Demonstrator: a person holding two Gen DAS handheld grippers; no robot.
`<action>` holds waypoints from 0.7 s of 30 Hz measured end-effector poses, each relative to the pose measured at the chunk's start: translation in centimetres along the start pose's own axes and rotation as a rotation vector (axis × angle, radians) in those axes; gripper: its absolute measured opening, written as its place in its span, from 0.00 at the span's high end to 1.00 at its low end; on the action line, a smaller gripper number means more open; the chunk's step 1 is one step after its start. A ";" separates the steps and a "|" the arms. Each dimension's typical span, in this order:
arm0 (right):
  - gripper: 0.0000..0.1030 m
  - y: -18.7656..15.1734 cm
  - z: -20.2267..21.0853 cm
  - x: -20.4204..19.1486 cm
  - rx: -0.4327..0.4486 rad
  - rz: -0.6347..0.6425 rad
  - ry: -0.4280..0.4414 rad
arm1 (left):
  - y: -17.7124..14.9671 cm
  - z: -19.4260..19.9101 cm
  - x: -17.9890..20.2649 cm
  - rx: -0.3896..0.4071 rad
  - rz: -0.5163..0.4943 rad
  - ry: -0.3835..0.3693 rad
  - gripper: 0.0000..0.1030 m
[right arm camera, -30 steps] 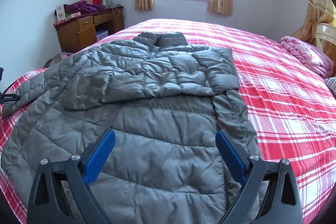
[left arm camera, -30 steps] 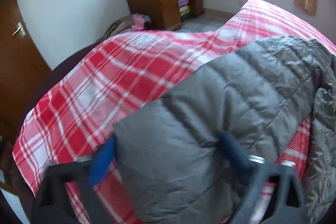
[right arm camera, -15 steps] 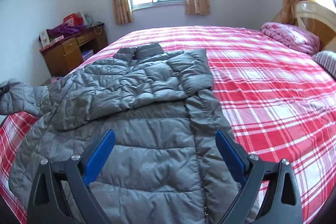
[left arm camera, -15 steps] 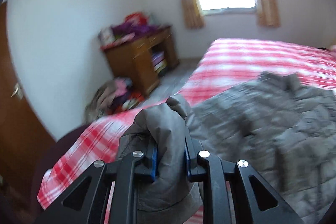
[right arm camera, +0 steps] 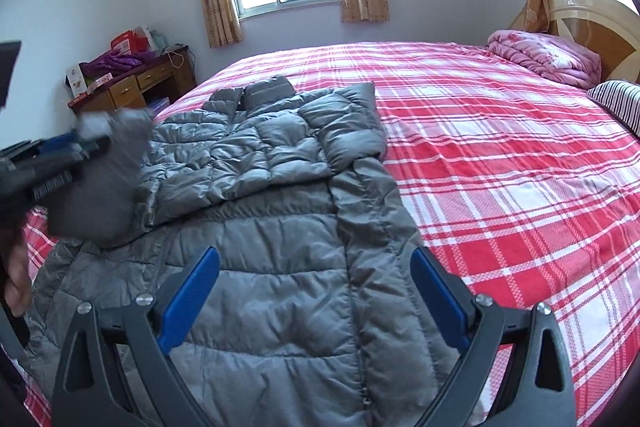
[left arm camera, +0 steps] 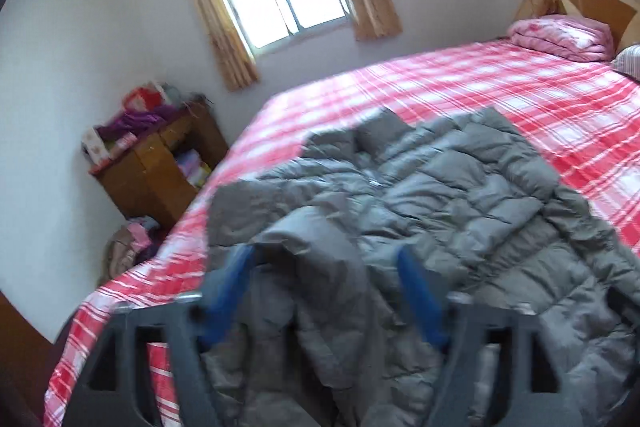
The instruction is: Fold large clothes
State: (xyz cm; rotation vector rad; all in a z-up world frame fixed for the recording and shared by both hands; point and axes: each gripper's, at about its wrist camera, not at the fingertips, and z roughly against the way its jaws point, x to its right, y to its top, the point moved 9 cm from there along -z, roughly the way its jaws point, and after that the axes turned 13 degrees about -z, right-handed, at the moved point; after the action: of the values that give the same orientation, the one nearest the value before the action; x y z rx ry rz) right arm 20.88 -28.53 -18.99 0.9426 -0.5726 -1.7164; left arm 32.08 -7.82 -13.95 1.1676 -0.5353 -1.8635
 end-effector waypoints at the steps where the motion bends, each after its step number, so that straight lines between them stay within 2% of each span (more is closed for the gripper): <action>1: 0.05 0.1 0.0 0.2 -0.003 0.000 -0.001 | -0.3 0.2 -0.8 0.009 0.006 0.013 0.16; 6: 0.05 0.5 -0.7 -0.5 -0.020 -0.007 0.007 | -3.2 -0.9 -6.4 -0.031 0.106 0.075 0.13; 10: 0.05 0.8 -0.9 -4.0 -0.030 0.043 0.054 | -6.6 -1.8 -10.3 -0.076 0.203 0.116 0.13; 13: 0.05 0.9 -0.8 -6.8 -0.038 0.084 0.104 | -6.6 -1.0 -9.8 -0.022 0.226 0.022 0.13; 16: 0.05 1.3 -0.8 -8.4 -0.015 0.108 0.094 | -5.6 0.7 -10.3 0.040 0.199 0.074 0.12; 18: 0.05 1.4 -1.0 -8.8 -0.024 0.101 0.089 | -6.2 1.0 -11.9 0.044 0.248 0.108 0.10; 20: 0.05 1.1 -0.8 -9.3 -0.032 0.106 0.090 | -8.4 0.2 -14.8 -0.014 0.303 0.232 0.08; 21: 0.05 1.0 -0.6 -9.7 -0.032 0.116 0.095 | -10.0 -0.6 -15.9 -0.074 0.320 0.296 0.08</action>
State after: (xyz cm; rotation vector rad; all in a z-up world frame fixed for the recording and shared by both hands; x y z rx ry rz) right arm 23.31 -19.74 -15.54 0.9444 -0.5253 -1.5648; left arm 31.50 10.96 -13.16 1.2039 -0.4516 -1.3994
